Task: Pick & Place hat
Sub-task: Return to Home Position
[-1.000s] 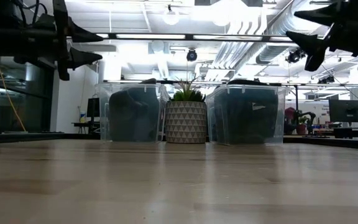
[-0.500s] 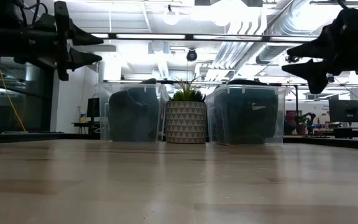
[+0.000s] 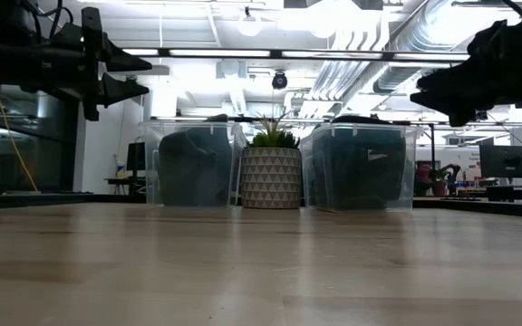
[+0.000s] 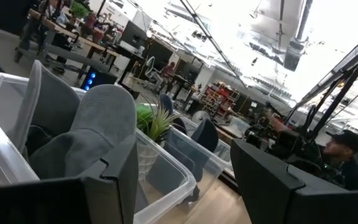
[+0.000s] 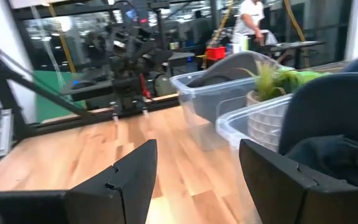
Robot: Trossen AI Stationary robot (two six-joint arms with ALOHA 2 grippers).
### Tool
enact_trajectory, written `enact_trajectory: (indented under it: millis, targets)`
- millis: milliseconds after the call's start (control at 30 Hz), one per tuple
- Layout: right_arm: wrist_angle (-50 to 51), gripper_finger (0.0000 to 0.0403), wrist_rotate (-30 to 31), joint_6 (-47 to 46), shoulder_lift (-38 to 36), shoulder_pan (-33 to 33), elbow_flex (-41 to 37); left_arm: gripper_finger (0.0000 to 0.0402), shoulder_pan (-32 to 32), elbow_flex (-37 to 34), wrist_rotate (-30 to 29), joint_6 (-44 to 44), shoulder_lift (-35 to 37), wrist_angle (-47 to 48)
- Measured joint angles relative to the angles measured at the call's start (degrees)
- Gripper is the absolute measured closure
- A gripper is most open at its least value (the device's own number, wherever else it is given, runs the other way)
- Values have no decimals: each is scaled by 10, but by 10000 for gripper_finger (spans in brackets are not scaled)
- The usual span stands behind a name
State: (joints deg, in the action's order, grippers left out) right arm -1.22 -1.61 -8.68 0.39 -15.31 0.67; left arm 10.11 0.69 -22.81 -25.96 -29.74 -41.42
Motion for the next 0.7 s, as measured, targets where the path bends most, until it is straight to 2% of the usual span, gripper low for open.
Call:
enact_trajectory:
  millis: [200,433,700]
  targets:
    - [0,181,31,2,0,0,0,202,0,0,0,0,0,0]
    - [1,181,-2,-15,0,0,-1,202,0,0,0,0,0,0]
    - [1,181,1,-15,0,0,-1,202,0,0,0,0,0,5]
